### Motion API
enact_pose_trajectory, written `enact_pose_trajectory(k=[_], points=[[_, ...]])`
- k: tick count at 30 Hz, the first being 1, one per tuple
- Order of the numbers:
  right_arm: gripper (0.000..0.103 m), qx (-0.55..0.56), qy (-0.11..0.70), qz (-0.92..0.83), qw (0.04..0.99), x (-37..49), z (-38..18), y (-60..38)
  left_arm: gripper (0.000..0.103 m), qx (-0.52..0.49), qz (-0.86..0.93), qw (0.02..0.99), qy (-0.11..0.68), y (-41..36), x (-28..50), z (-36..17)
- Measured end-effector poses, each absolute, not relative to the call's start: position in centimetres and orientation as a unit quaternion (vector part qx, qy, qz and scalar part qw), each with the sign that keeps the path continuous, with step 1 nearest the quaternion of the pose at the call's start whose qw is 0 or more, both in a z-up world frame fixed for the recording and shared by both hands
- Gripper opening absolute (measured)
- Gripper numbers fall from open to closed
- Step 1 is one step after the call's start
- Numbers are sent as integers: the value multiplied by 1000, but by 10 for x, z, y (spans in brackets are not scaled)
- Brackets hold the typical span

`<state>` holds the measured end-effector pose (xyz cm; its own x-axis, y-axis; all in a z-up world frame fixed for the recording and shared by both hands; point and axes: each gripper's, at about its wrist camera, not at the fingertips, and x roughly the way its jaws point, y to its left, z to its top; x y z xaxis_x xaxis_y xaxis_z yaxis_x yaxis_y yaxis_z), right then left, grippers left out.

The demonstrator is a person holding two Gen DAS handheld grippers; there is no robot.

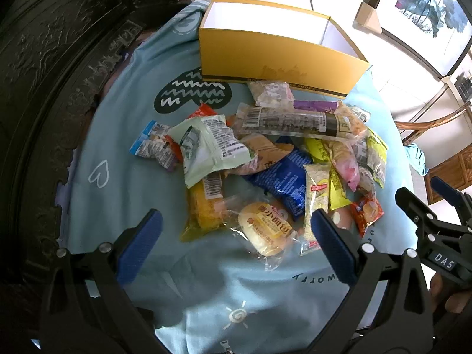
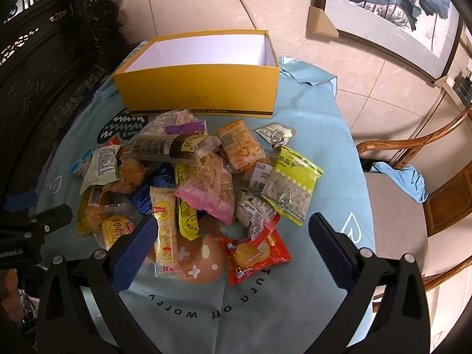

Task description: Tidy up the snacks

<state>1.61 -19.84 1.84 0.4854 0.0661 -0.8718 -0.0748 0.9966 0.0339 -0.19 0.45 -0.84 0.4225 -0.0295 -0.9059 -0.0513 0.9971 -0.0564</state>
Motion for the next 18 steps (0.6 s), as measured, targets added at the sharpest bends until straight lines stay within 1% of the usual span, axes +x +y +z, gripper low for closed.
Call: enact_pose_trajectory(k=[7,18], points=[[102,-10,511,40,858,14,16,-198,101,-59,6,837,545,10,-1,-12],[102,-23,514,40,857,12,15,-190,101,-58,-4,838,542,7,-1,-12]])
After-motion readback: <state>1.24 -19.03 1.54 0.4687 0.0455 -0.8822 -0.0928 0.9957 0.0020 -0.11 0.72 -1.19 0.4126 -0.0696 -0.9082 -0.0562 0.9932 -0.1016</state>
